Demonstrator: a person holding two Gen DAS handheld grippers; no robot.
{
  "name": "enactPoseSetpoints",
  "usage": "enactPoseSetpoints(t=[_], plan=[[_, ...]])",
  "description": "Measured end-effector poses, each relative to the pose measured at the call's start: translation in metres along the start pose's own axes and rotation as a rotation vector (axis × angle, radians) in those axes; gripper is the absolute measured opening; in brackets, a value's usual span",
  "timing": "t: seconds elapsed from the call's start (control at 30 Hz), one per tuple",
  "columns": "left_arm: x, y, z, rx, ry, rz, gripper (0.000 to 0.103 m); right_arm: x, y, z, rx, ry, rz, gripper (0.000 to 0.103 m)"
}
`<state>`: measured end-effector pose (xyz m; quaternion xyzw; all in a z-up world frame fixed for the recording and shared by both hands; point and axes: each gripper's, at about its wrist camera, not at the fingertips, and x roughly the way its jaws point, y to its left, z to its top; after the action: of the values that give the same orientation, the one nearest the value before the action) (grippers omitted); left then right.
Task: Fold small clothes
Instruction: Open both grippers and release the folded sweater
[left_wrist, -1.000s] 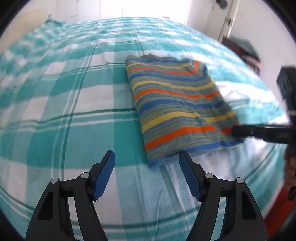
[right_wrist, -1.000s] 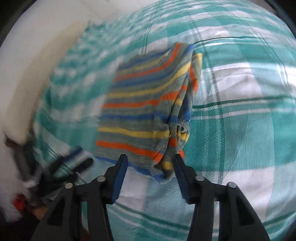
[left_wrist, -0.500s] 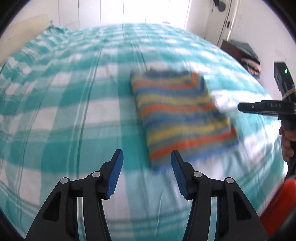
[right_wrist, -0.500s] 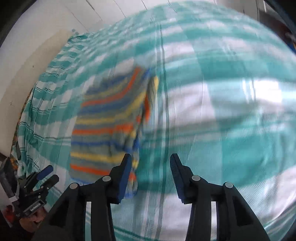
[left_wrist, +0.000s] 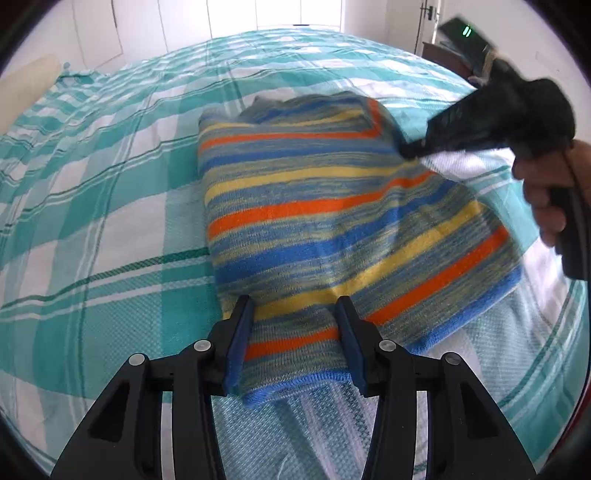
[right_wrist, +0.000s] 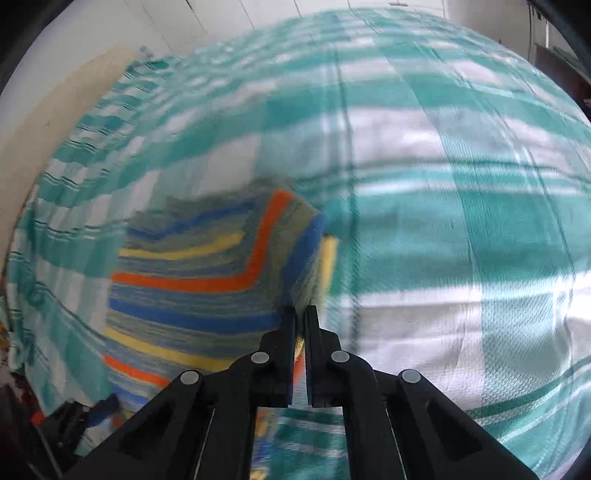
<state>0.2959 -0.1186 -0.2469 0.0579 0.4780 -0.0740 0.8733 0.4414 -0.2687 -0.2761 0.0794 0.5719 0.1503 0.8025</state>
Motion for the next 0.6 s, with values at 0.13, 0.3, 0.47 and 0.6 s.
enactPoseSetpoints(t=[0.13,0.3,0.47,0.6], plan=[[-0.008,-0.002,0.001,0.015,0.011,0.029,0.059,0.005,-0.006,-0.004,0.028,-0.003,0.017,0.024],[-0.037,0.019,-0.011,-0.074,0.004,0.032,0.078,-0.060,0.003,-0.019,-0.022,-0.136,0.004,0.033],[-0.046,0.035,-0.038,-0.128,0.029,0.098,0.081,-0.112,0.051,-0.081,-0.189,-0.198,0.301,0.033],[-0.027,0.053,-0.060,-0.183,0.112,0.138,0.102,-0.057,0.043,-0.121,-0.175,-0.070,0.093,0.029]])
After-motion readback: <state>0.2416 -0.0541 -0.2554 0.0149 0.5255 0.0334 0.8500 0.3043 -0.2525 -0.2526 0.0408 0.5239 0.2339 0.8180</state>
